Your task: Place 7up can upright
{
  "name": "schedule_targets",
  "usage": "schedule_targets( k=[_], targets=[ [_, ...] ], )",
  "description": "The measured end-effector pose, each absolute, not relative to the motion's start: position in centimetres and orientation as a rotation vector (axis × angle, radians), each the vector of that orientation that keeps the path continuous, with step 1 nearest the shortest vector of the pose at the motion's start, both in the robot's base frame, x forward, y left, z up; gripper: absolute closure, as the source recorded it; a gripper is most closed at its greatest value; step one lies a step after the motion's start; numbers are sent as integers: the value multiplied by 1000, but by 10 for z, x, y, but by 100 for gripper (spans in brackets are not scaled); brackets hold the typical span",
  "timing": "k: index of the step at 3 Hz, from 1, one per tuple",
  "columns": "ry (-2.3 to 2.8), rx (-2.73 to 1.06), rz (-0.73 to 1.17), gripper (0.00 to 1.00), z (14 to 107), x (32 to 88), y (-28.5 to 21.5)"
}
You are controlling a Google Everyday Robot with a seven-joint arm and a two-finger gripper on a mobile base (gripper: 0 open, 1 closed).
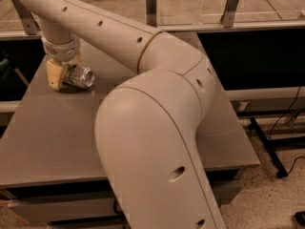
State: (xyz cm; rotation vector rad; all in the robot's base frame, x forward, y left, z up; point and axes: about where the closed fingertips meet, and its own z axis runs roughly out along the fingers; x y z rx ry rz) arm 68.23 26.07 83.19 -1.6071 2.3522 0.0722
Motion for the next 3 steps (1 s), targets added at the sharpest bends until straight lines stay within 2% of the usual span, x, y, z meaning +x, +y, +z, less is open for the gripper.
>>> schedule_targets(
  k=[2,3],
  targets=[
    [2240,-1428,72,88,909,696,229],
    [2078,-1382,158,100,948,684,199]
  ],
)
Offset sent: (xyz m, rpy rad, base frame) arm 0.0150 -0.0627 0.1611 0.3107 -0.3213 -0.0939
